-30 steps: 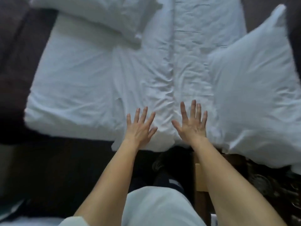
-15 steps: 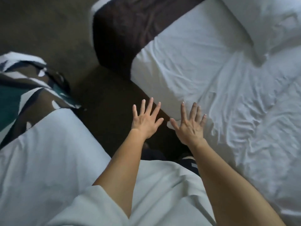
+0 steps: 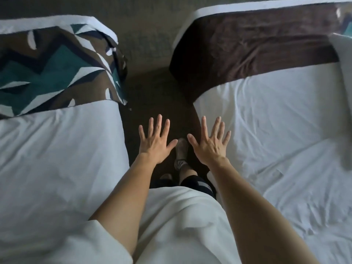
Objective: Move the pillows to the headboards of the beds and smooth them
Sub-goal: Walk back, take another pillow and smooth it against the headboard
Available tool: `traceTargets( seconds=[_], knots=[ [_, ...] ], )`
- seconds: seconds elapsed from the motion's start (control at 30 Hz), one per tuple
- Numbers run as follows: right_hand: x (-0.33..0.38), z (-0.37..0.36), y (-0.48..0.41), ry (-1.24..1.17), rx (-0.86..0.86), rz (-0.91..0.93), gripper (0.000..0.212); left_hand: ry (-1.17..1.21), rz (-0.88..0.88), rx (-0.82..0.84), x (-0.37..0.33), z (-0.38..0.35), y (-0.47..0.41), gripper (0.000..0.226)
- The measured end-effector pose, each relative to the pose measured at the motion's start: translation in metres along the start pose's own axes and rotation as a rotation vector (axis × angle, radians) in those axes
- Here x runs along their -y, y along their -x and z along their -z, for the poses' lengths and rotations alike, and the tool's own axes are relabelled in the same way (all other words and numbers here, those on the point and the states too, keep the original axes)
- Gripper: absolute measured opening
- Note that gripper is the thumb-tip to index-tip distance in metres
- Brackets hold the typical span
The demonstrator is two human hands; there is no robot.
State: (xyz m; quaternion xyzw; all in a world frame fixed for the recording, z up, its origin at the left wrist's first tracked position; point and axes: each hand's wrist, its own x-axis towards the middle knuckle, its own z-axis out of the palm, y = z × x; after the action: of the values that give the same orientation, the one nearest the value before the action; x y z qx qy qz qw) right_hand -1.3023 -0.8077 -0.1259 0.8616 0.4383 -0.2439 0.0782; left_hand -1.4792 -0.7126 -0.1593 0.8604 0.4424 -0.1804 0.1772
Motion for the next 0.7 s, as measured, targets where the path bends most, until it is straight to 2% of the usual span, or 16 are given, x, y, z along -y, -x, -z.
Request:
traceTargets(
  seconds=[0.47, 0.7],
  knots=[
    [0.046, 0.097, -0.222, 0.046, 0.005, 0.119, 0.085, 0.129, 0.217, -0.037, 0.034, 0.098, -0.187, 0.085],
    [0.085, 0.139, -0.308, 0.006, 0.027, 0.169, 0.084, 0.153, 0.289, -0.034, 0.060, 0.146, -0.250, 0.087]
  ],
)
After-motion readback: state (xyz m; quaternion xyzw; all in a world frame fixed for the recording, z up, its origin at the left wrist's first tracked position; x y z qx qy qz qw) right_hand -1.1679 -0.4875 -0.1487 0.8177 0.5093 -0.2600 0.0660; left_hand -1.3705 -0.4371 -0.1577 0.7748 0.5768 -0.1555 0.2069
